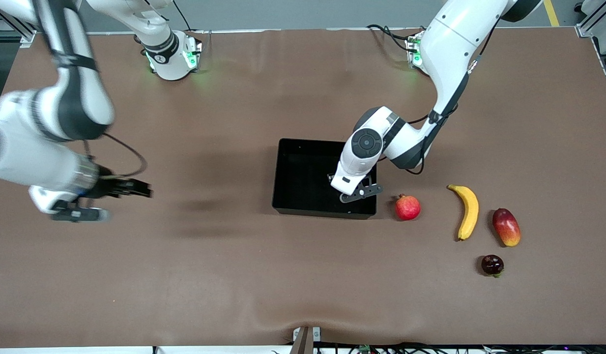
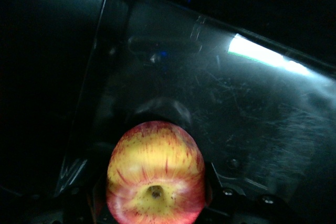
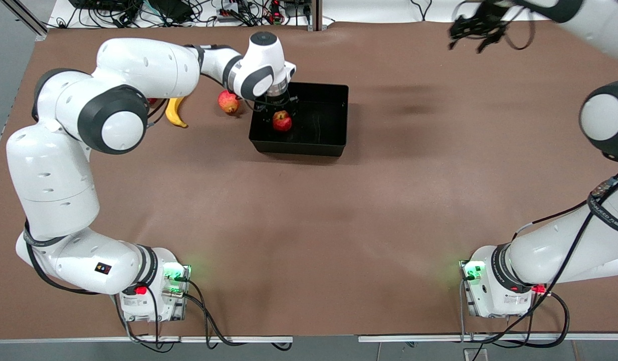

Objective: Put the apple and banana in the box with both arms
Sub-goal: 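Carry the apple into the tray with the left gripper while the right gripper withdraws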

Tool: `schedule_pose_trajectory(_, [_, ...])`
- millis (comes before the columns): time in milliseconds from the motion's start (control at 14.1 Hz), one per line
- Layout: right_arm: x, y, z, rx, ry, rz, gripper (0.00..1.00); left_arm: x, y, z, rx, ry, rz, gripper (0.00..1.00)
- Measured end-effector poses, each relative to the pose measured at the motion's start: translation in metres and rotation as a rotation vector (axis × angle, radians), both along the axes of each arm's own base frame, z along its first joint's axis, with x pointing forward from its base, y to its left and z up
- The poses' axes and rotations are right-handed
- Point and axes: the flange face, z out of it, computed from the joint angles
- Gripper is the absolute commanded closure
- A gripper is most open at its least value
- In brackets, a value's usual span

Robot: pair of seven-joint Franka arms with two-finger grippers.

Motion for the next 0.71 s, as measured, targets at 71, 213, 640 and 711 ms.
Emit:
schedule_pose_trajectory(71, [-0.006,-0.020,0.012,-0.010,0.004,-0.004,0.00,0.000,0.000,0.002,0.000,-0.005,-0.002,0.00])
schedule_pose_trajectory(213, [-0.019,-0.042,0.040,-0.069,0.006,-0.001,0.00,0.003,0.002,0.003,0.002,-0.012,-0.002,0.00])
schedule_pose_trajectory(640, [-0.059,-0.083,0.123,-0.089,0.043,-0.052,0.00,0.048,0.055,0.157,0.025,-0.132,0.091,0.00])
schedule_pose_trajectory(711, [-0.062,-0.082,0.140,-0.089,0.042,-0.052,0.00,0.055,0.078,0.187,0.034,-0.154,0.118,0.00])
